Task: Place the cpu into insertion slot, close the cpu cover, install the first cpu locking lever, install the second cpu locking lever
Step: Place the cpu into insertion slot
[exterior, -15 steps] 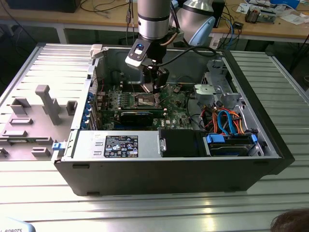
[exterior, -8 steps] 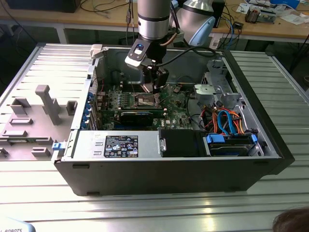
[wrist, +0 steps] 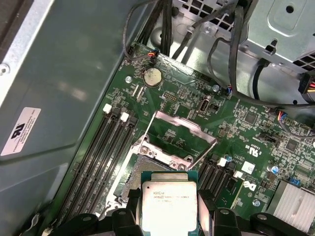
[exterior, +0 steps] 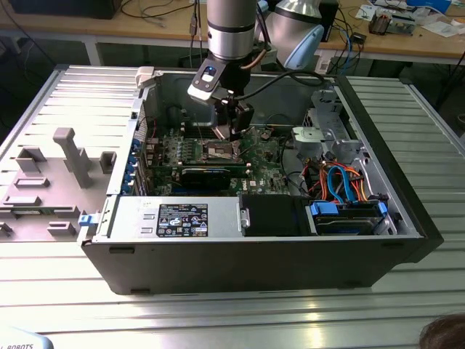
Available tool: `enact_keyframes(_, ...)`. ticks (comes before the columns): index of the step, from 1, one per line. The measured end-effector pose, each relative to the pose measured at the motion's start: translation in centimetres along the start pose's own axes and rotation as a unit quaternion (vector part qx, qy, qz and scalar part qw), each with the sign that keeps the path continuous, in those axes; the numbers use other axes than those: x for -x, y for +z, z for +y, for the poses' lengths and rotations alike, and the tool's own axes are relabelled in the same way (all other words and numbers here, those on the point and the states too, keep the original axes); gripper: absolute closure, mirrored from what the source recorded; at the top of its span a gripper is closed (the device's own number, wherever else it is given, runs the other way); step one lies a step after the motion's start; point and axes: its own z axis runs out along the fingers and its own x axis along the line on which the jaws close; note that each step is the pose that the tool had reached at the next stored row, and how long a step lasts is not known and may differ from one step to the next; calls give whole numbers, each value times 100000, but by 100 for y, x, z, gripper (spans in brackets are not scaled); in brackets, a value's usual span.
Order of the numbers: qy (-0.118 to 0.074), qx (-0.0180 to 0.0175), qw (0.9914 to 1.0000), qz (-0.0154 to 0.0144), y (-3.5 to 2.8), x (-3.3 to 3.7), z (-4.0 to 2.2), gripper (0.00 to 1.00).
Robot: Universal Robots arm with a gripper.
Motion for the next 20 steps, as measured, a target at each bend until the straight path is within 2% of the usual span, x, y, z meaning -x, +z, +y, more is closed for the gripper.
enact_keyframes(20,2169,-77,99976,-52,12,0,0,45)
